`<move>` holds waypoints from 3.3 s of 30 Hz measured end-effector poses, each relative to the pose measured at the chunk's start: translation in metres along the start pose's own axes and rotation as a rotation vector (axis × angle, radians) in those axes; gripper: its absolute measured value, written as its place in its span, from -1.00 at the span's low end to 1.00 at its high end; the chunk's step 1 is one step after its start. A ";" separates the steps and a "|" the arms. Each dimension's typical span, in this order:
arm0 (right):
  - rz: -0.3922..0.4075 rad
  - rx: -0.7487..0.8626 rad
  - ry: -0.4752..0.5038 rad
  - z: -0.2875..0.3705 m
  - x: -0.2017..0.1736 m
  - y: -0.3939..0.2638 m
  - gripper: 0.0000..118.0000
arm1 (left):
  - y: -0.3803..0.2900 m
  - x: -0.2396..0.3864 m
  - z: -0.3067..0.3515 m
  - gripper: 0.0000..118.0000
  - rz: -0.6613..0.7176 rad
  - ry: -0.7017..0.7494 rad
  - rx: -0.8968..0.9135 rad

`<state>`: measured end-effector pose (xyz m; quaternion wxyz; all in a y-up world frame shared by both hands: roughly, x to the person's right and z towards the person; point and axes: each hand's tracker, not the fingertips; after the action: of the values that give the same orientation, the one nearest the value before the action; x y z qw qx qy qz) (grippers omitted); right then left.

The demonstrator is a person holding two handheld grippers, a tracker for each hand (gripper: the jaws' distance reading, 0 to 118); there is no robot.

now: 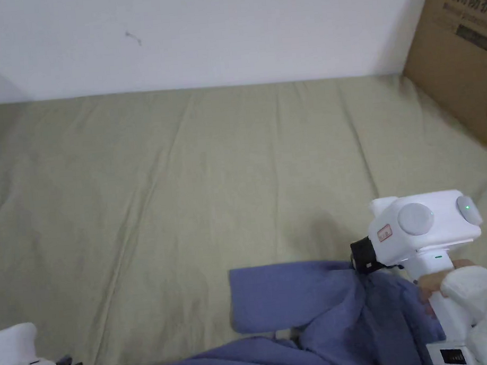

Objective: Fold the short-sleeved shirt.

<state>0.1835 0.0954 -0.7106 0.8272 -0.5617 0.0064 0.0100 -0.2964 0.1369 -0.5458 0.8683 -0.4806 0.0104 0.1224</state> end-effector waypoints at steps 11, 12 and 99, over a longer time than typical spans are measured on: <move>0.013 -0.023 0.021 0.015 -0.010 -0.001 -0.94 | 0.006 0.001 0.008 -0.95 -0.012 -0.014 0.004; -0.046 -0.017 0.061 0.021 -0.004 0.000 -0.95 | 0.007 0.000 0.013 -0.95 -0.011 -0.013 0.007; -0.437 0.126 0.145 0.105 0.028 0.050 -0.97 | 0.185 -0.044 -0.002 -0.95 -0.032 0.119 0.208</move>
<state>0.2107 0.2123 -0.7190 0.8406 -0.4961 -0.0554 -0.2101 -0.3803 0.2201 -0.6945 0.9131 -0.3946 0.0668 0.0783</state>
